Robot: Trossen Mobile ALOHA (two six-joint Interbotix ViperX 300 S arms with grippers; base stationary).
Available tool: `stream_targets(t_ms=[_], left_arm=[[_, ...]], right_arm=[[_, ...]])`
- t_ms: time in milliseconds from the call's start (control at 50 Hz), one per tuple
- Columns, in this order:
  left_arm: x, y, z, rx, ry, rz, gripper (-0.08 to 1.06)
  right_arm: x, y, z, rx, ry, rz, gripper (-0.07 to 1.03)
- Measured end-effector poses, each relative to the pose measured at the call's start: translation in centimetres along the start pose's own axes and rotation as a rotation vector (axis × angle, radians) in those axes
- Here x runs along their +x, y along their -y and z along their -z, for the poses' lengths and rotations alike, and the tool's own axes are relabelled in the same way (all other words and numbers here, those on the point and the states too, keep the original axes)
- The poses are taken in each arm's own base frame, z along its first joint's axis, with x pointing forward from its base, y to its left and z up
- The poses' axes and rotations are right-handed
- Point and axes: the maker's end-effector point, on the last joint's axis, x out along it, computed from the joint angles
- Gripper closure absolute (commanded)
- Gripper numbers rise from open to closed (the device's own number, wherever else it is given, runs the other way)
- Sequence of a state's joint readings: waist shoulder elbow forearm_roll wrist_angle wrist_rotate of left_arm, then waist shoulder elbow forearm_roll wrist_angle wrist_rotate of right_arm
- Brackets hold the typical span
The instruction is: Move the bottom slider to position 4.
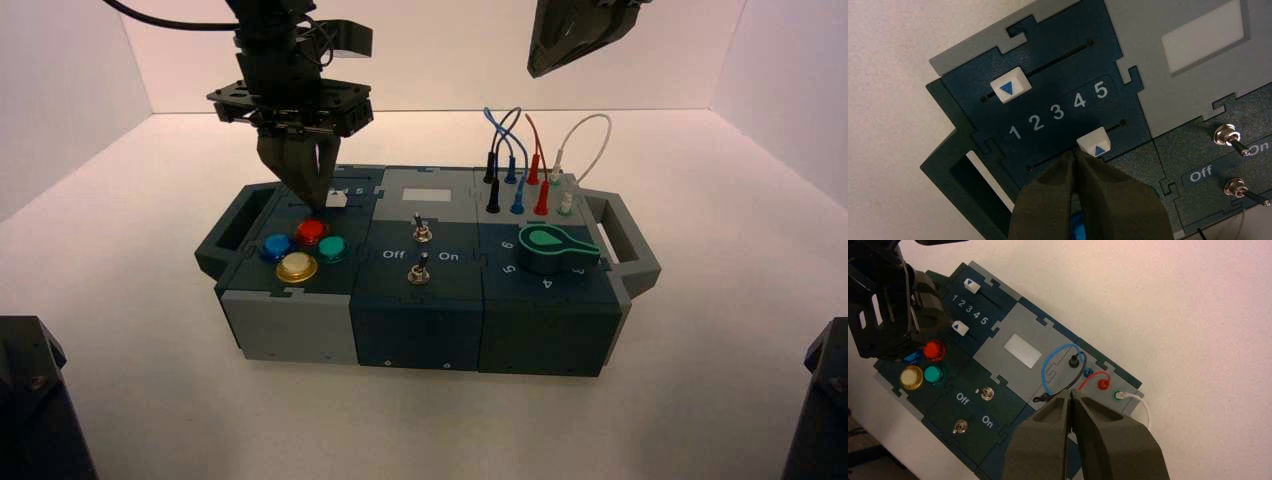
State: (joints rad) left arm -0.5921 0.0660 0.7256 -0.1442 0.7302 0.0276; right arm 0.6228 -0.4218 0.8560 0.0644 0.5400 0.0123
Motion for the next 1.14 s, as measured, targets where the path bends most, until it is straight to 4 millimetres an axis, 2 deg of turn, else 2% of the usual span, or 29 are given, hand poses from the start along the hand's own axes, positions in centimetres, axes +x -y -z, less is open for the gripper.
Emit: stream_targets(t_ms=[660, 820, 900, 1140], left_arm=[[0.0, 0.2, 0.1, 0.010, -0.002, -0.001, 1.01], [-0.2, 0.2, 1.3, 0.015, -0.027, -0.002, 1.01], [-0.8, 0.2, 1.8, 0.025, -0.020, -0.007, 1.01], [-2.9, 0.0, 1.5, 0.056, 0.047, -0.024, 1.01]], right_arm=[[0.0, 0.0, 0.0, -0.003, -0.002, 0.002, 0.99], [0.1, 0.2, 0.2, -0.009, -0.004, 0.008, 0.99], [0.2, 0.2, 0.2, -0.013, -0.003, 0.010, 0.99], [0.2, 0.7, 0.2, -0.009, 0.001, 0.022, 0.99]])
